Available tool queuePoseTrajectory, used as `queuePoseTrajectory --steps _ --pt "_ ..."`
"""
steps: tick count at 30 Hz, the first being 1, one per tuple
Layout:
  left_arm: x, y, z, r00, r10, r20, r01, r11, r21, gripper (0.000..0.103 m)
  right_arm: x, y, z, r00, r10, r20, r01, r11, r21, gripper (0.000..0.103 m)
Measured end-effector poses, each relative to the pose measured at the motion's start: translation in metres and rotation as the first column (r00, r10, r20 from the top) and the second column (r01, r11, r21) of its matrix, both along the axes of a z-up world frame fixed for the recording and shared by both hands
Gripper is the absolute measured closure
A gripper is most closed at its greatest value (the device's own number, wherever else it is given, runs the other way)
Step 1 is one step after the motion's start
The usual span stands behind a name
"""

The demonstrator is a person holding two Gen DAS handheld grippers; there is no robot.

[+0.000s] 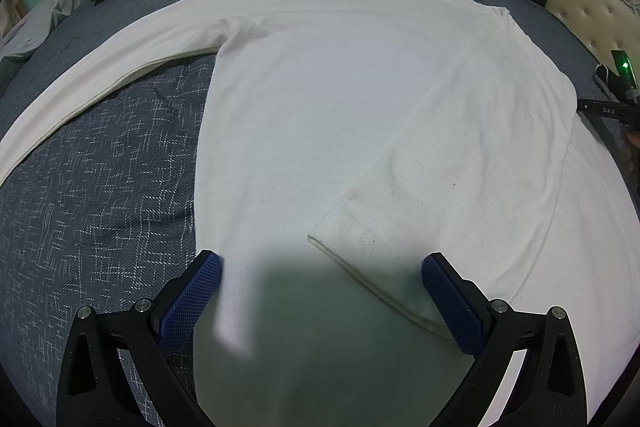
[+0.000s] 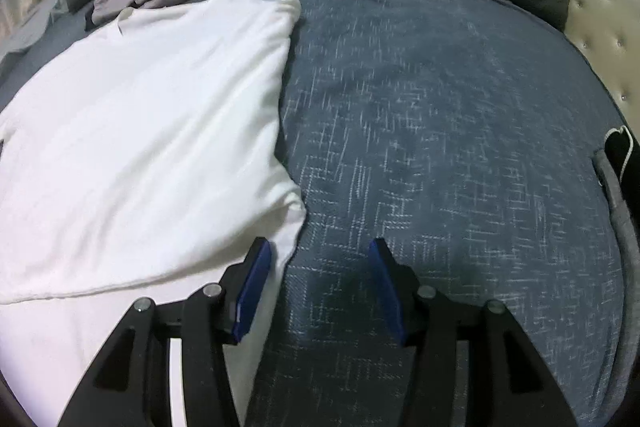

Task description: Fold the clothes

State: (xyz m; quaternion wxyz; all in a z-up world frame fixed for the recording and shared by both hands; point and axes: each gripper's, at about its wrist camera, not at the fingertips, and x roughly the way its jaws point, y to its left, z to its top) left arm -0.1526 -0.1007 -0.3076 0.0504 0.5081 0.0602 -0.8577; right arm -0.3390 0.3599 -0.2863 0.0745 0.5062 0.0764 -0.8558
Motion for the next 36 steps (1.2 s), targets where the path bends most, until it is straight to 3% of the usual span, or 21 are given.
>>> queuePoseTrajectory --steps 12,14,17,23,36 --pt "0.001 -0.003 0.001 1.0 -0.005 0.003 0.005 1.0 0.002 0.0 -0.026 -0.019 -0.009 0.999 0.025 -0.048 -0.021 0.996 0.086 0.052" --pt "0.0 -0.004 0.001 1.0 -0.006 0.004 0.006 1.0 0.0 0.0 -0.024 -0.021 -0.008 0.997 0.054 -0.051 -0.051 0.997 0.062 0.076" --pt "0.0 -0.004 0.001 1.0 -0.007 0.003 0.007 1.0 0.0 0.0 -0.021 -0.023 -0.006 0.995 0.081 -0.051 -0.08 0.996 0.03 0.096" --pt "0.001 -0.007 0.002 1.0 -0.005 0.003 0.005 1.0 0.004 0.0 -0.019 -0.005 -0.007 0.998 0.027 -0.052 -0.03 0.998 -0.058 0.098" --pt "-0.002 -0.013 0.003 1.0 -0.002 0.007 0.002 1.0 0.015 0.0 0.006 0.008 -0.004 0.999 0.018 -0.043 -0.024 0.99 -0.136 0.098"
